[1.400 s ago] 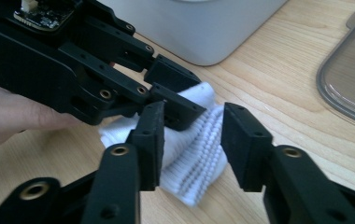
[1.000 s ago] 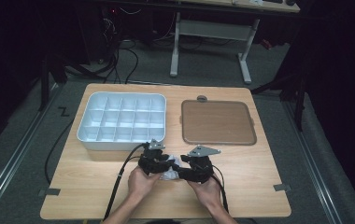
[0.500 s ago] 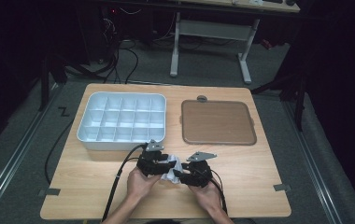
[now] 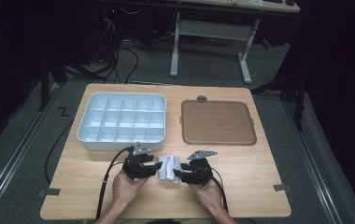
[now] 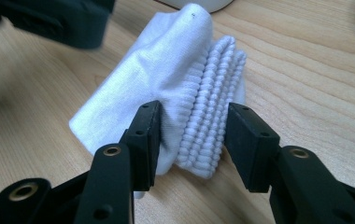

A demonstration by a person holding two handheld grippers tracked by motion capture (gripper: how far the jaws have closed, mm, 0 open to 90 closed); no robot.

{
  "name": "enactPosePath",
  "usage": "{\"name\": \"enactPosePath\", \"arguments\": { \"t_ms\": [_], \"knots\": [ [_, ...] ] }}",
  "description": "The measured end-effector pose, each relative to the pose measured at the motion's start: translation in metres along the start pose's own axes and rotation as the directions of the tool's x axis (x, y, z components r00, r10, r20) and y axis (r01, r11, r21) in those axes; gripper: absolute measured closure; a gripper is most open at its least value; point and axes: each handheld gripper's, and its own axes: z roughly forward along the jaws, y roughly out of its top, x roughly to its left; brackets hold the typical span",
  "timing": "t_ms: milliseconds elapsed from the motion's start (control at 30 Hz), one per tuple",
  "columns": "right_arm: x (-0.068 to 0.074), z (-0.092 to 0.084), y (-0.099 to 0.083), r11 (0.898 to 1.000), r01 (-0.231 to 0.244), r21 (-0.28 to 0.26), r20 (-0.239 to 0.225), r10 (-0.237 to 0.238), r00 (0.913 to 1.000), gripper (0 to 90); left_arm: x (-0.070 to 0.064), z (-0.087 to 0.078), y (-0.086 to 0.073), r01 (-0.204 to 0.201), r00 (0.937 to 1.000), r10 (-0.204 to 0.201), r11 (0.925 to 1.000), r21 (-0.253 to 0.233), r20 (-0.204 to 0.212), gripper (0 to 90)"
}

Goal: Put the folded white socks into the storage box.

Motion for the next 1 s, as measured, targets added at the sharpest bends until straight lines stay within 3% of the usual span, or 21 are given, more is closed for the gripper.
{"name": "enactPosePath", "arguments": {
  "t_ms": [200,267,367,533,667,800,900,1000],
  "knots": [
    [0.001,0.0,-0.001,1.0,0.023,-0.006,0.01,-0.023,0.9997,53.1,0.0,0.019,-0.012,0.034,0.9993,-0.034,0.9993,0.014,-0.017,51.5],
    [0.003,-0.001,-0.001,0.999,0.053,-0.009,0.028,-0.053,0.9982,50.7,0.001,0.022,-0.013,0.023,0.9992,-0.023,0.9996,0.015,-0.032,51.4],
    [0.003,-0.002,0.003,0.998,0.063,0.002,0.041,-0.063,0.9972,46.4,0.001,0.025,-0.013,0.002,0.9985,0.0,0.9998,0.021,-0.054,52.0],
    [0.012,-0.011,0.012,0.995,0.092,-0.028,0.087,-0.089,0.9922,46.7,0.0,0.025,-0.014,0.004,0.9985,-0.003,0.9998,0.019,-0.055,52.7],
    [0.016,-0.016,0.023,0.994,0.089,-0.069,0.087,-0.083,0.9927,44.6,-0.002,0.025,-0.013,-0.009,0.9981,0.01,0.9998,0.018,-0.061,52.6],
    [0.018,-0.009,0.031,0.995,0.093,-0.032,0.102,-0.089,0.9908,42.4,-0.002,0.025,-0.013,-0.007,0.9981,0.008,0.9998,0.016,-0.062,52.5],
    [0.009,0.0,0.028,0.998,0.069,0.011,0.1,-0.07,0.9926,46.0,-0.002,0.024,-0.014,-0.013,0.9978,0.014,0.9998,0.017,-0.064,52.6],
    [0.002,-0.001,0.023,0.999,0.047,0.009,0.075,-0.048,0.9961,55.2,-0.002,0.025,-0.015,-0.023,0.9975,0.025,0.9994,0.027,-0.067,53.1]
  ]
}}
